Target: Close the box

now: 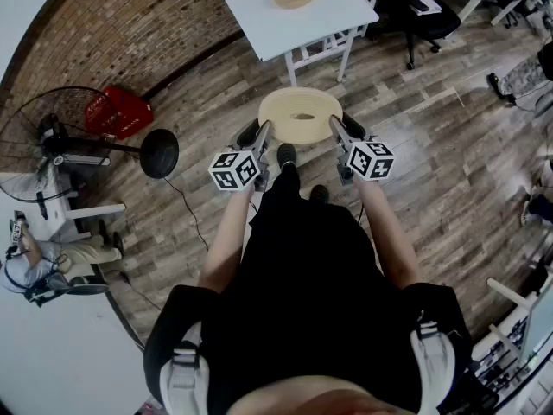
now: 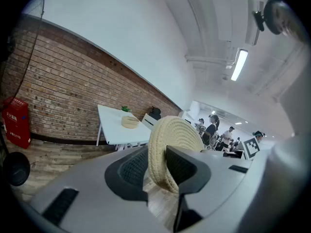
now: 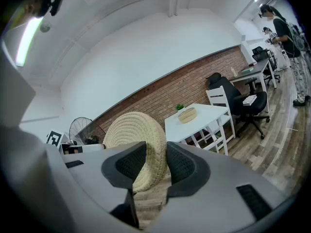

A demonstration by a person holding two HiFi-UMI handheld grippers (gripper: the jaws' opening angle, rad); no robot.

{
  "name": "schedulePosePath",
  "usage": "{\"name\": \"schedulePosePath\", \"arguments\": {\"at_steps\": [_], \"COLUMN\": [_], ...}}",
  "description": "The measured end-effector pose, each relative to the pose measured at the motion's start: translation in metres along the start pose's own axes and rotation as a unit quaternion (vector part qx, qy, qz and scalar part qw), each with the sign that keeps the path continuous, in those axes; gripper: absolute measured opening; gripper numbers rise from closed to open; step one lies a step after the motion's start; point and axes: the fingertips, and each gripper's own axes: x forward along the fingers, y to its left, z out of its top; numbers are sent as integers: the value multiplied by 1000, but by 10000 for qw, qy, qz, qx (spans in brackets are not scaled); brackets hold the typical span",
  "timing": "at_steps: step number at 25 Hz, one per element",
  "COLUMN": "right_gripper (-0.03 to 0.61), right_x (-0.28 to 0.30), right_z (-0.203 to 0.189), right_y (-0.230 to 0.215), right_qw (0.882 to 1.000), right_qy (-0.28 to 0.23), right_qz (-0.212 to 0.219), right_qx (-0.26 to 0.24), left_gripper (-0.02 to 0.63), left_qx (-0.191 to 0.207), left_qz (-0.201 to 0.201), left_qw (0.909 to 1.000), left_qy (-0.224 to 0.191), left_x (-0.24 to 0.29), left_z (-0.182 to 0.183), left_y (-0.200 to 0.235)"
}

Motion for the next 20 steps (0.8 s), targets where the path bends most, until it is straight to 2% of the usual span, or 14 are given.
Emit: {"name": "schedulePosePath", "arguments": {"at_steps": [9,20], "right_gripper": [133,135], "right_x": [2,15], "right_z": [6,10], "right_y": [2,1], "right_qw": [10000,10000], "right_qy": [-23,2], "right_qz": [71,2], "right_qx": [-35,-88], "left_gripper": [123,123], "left_qx": [68,-65], "left_qz": [-24,-17], "left_qw": [10000,10000], "left_qy": [-30,-73], "left_x": [0,6], "left_z": [7,7], "left_y": [-1,9]}}
